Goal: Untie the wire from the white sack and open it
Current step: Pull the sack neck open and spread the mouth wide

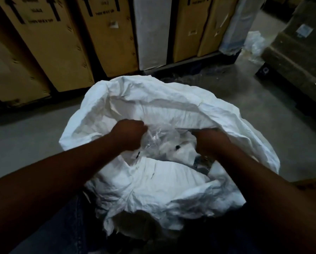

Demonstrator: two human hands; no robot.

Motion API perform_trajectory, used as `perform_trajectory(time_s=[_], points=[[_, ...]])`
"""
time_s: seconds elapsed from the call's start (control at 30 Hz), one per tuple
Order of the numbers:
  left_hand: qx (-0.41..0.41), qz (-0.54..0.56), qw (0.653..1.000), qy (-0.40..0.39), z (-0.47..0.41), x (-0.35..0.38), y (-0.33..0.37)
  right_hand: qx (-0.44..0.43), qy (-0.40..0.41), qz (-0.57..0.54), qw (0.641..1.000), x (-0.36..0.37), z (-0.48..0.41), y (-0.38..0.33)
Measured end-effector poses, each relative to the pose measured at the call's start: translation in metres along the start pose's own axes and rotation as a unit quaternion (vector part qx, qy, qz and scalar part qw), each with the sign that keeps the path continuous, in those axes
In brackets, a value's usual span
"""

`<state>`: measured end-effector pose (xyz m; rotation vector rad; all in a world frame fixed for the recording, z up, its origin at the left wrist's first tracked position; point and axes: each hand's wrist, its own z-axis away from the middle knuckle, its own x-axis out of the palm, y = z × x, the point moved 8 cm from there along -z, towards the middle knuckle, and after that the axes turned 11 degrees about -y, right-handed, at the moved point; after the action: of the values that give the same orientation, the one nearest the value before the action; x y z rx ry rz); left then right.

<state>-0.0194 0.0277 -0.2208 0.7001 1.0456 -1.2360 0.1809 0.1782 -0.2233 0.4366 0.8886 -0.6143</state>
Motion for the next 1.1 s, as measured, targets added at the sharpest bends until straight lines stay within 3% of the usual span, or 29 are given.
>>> perform_trajectory(time_s=[0.1,0.2,0.3,0.4,0.53,0.67,0.73,0.8,0.9,1.0,1.03,1.1], points=[[0.032,0.132,0.988,-0.079,-0.020,0.013,0.006,-0.037,-0.029,-0.058,0.997,-0.009,-0.020,-0.016],[0.021,0.124,0.980,-0.152,-0.038,0.044,-0.002,-0.039,-0.066,-0.107,0.991,-0.006,-0.039,-0.019],[-0.029,0.101,0.991,-0.087,-0.056,0.047,-0.016,-0.018,-0.006,-0.174,0.985,-0.020,-0.052,-0.007],[-0.107,0.221,0.969,-0.014,-0.068,0.026,-0.052,0.031,0.042,-0.278,0.959,-0.035,-0.063,0.017],[-0.126,0.321,0.938,0.047,-0.079,-0.009,-0.086,-0.003,-0.036,-0.242,0.970,-0.043,-0.067,0.009],[-0.100,0.266,0.951,-0.125,-0.082,0.010,-0.057,-0.026,-0.164,-0.053,0.985,-0.035,-0.049,-0.018],[-0.064,0.232,0.957,-0.162,-0.079,0.016,-0.033,-0.079,-0.164,-0.024,0.983,-0.041,-0.037,-0.034],[-0.022,0.174,0.975,-0.134,-0.075,0.009,-0.013,-0.120,-0.138,-0.032,0.983,-0.052,-0.023,-0.037],[0.037,0.140,0.989,-0.032,-0.055,-0.011,0.005,-0.137,-0.075,-0.036,0.987,-0.061,-0.005,-0.023],[0.094,0.159,0.979,0.088,-0.020,-0.027,0.018,-0.109,-0.059,-0.044,0.991,-0.050,0.005,-0.017],[0.096,0.176,0.976,0.081,-0.011,-0.022,0.022,-0.089,-0.064,-0.055,0.992,-0.041,0.007,-0.017],[0.026,0.239,0.969,-0.053,-0.002,0.011,0.023,-0.051,-0.081,-0.059,0.994,-0.020,0.015,-0.020]])
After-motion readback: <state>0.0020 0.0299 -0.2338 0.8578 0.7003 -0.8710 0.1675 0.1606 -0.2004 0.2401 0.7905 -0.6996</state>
